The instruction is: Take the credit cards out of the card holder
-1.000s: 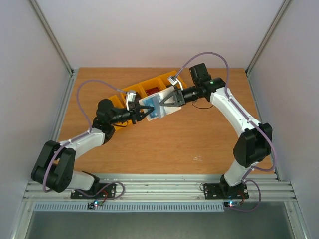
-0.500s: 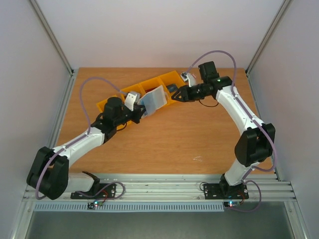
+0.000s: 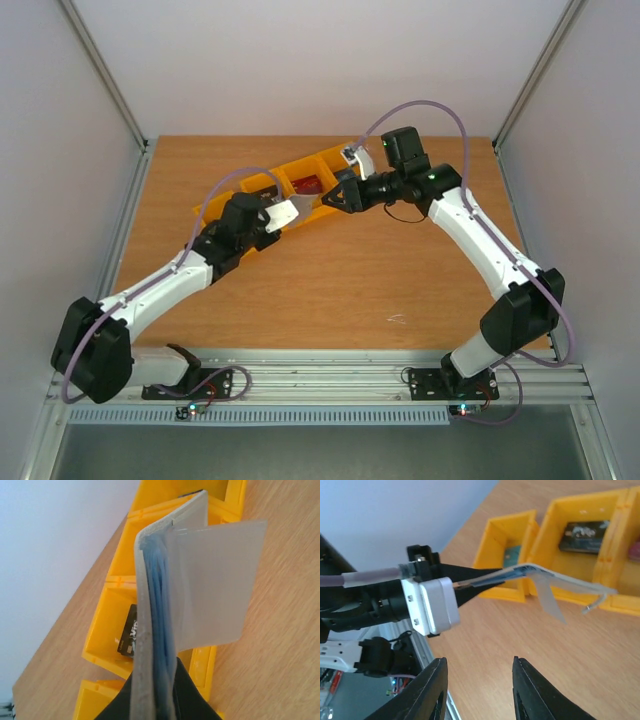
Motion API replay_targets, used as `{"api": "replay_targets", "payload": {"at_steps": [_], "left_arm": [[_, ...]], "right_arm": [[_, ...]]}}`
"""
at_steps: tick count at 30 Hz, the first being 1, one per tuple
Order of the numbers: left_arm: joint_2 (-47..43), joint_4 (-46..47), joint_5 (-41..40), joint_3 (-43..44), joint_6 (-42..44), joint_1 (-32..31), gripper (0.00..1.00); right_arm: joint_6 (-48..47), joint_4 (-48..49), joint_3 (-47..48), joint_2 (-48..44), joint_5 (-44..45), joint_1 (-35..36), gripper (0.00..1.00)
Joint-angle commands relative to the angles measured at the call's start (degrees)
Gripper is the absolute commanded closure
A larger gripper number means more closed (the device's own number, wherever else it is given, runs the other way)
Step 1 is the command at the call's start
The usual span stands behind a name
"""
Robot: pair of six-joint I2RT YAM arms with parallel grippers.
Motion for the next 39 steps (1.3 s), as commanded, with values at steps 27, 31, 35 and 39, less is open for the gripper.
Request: {"api": "replay_targets", "payload": {"at_steps": [27,31,35,39], "left_arm": [[-9.3,34.4,64.3,-1.6,-55.5,10.8,1.0],[-8.6,37.2,65.4,-1.2,-55.2,10.8,1.0],[-7.7,40.1,67.2,-1.4,-55.4,10.7,1.0],[-7.5,40.2,68.8,-0.4,-52.8,10.7,1.0]], "right_arm": [[-7.5,-5.8,7.8,-1.3,-7.3,2.7,0.73],[-8.7,-5.0,7.2,-1.9,-9.8,3.7,0.72],[-9.5,-3.0,5.3,-2.6,-9.5,4.9,0.73],[-9.0,-0.5,4.9,-2.1,-10.8,5.6,0.78]]}}
